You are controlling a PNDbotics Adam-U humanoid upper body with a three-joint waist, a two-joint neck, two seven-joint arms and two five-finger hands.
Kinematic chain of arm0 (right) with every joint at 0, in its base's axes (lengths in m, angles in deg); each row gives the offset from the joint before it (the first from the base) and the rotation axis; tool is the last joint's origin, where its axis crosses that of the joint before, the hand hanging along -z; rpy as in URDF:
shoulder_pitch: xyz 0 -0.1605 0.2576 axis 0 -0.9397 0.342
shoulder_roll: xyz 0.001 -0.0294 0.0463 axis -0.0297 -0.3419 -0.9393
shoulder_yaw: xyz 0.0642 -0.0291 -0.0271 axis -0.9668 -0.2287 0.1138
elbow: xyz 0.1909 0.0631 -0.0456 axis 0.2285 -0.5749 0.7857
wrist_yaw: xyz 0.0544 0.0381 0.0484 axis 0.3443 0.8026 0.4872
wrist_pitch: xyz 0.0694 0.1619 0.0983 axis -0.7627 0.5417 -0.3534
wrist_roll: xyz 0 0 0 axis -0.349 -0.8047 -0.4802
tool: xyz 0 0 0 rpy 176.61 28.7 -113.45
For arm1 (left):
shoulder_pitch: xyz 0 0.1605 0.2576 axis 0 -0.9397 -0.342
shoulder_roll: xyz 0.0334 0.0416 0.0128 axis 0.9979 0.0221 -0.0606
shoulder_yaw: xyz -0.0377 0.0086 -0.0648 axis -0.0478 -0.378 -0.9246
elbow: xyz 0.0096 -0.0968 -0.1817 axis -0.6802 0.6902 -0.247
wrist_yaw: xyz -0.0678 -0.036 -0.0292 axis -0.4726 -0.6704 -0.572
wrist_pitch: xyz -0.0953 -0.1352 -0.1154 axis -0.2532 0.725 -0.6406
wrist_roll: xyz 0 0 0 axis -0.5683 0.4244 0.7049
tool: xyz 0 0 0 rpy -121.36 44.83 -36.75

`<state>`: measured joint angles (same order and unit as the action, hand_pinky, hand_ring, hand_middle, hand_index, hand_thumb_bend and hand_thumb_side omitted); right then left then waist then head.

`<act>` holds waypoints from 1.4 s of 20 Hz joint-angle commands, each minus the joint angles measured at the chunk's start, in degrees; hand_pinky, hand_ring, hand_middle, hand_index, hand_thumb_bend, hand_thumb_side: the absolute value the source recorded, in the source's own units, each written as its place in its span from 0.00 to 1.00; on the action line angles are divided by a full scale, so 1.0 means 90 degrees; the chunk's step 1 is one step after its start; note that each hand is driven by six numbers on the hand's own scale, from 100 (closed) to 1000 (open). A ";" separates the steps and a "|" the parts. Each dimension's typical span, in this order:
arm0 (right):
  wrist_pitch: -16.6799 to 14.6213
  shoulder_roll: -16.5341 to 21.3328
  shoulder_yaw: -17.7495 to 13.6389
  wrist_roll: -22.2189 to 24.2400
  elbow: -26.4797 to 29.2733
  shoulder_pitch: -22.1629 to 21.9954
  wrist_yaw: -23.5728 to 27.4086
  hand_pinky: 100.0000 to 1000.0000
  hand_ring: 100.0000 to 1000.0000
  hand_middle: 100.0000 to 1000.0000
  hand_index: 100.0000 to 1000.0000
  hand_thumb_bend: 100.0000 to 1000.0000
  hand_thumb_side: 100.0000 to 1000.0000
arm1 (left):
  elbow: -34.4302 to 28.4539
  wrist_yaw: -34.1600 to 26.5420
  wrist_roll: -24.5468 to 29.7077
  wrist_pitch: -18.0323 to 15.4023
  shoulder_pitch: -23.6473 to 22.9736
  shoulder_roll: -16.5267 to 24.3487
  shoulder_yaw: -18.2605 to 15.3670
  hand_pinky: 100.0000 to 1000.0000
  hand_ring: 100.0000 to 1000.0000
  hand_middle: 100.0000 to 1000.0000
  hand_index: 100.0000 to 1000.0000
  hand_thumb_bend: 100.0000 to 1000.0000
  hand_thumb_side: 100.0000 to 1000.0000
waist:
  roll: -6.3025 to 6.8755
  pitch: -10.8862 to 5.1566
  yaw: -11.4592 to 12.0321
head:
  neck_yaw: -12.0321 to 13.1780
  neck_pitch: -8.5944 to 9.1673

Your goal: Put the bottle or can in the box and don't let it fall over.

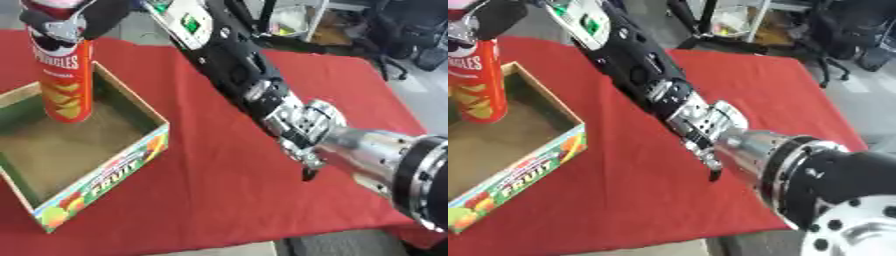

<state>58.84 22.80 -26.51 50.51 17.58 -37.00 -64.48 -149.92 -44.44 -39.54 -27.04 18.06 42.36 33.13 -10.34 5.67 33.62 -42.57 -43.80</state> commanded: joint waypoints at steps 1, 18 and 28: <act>-0.0205 0.0166 -0.0089 0.0090 -0.0043 0.0092 -0.0242 0.64 0.52 0.50 0.56 0.00 0.05 | -0.0120 0.0048 0.0002 -0.0021 0.0059 0.0127 -0.0034 0.39 0.86 0.62 0.63 0.00 0.59 | 0.0070 -0.0055 -0.0020 | -0.0026 -0.0035; -0.0657 0.0197 -0.0209 0.0387 -0.0100 0.0120 -0.0326 0.88 1.00 1.00 0.97 0.00 0.35 | -0.0120 0.0052 0.0034 -0.0040 0.0057 0.0150 -0.0039 0.40 0.87 0.63 0.63 0.00 0.59 | 0.0075 -0.0064 -0.0031 | -0.0041 -0.0035; -0.0561 0.0199 -0.0277 0.0511 -0.0206 0.0116 -0.0242 0.91 1.00 1.00 1.00 0.00 0.79 | -0.0120 0.0065 0.0050 -0.0044 0.0036 0.0147 -0.0039 0.40 0.87 0.63 0.63 0.00 0.59 | 0.0069 -0.0064 -0.0021 | -0.0067 -0.0035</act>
<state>53.50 22.81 -28.12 55.01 15.35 -37.09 -67.26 -149.92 -44.12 -39.24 -27.31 18.08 42.36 33.13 -10.44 5.67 33.40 -42.86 -43.81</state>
